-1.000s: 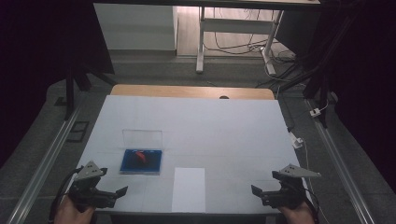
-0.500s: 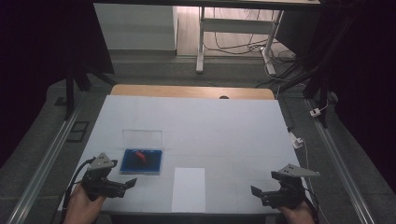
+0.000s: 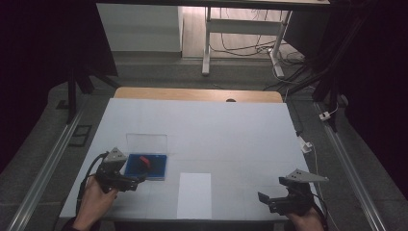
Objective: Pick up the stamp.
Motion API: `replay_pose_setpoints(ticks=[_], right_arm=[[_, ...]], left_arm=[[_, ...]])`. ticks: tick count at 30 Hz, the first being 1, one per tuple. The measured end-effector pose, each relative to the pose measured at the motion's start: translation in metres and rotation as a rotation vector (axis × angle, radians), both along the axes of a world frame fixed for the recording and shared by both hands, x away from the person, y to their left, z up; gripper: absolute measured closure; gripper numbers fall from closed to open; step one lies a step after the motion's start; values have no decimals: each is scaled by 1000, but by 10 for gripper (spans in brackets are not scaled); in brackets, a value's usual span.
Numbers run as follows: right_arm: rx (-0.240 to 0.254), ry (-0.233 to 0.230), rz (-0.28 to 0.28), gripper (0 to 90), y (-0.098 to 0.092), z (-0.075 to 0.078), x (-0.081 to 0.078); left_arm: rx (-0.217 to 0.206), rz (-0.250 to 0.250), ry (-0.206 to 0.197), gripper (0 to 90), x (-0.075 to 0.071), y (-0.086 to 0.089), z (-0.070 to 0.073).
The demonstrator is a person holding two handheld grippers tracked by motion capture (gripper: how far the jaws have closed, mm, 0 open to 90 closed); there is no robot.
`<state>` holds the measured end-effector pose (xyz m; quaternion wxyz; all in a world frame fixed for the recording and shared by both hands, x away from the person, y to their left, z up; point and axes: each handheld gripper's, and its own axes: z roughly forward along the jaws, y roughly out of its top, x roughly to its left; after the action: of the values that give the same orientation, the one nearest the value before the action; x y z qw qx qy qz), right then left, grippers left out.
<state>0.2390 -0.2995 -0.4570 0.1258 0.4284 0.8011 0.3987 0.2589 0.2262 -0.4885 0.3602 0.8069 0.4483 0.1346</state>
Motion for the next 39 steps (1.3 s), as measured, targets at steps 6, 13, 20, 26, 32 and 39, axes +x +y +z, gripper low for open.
replay_pose_setpoints(ticks=[6, 13, 20, 26, 32, 39], right_arm=[[-11, 1, 3, 0, 1, 0, 0], [-11, 3, 10, 0, 2, 0, 0], [-18, 2, 17, 0, 2, 0, 0], [-25, 3, 20, 0, 2, 0, 0], [-28, -1, 25, 0, 3, 0, -1], [-26, -3, 23, 0, 3, 0, -1]], left_arm=[[9, -2, 1, 0, 14, -3, -6], [12, 5, 39, 0, 27, -7, -11], [41, 18, 62, 0, 41, -13, -15], [99, -22, 72, 18, 49, -18, -16], [141, -12, 65, 273, 50, -17, -12], [129, -36, 95, 462, 52, -17, -13]])
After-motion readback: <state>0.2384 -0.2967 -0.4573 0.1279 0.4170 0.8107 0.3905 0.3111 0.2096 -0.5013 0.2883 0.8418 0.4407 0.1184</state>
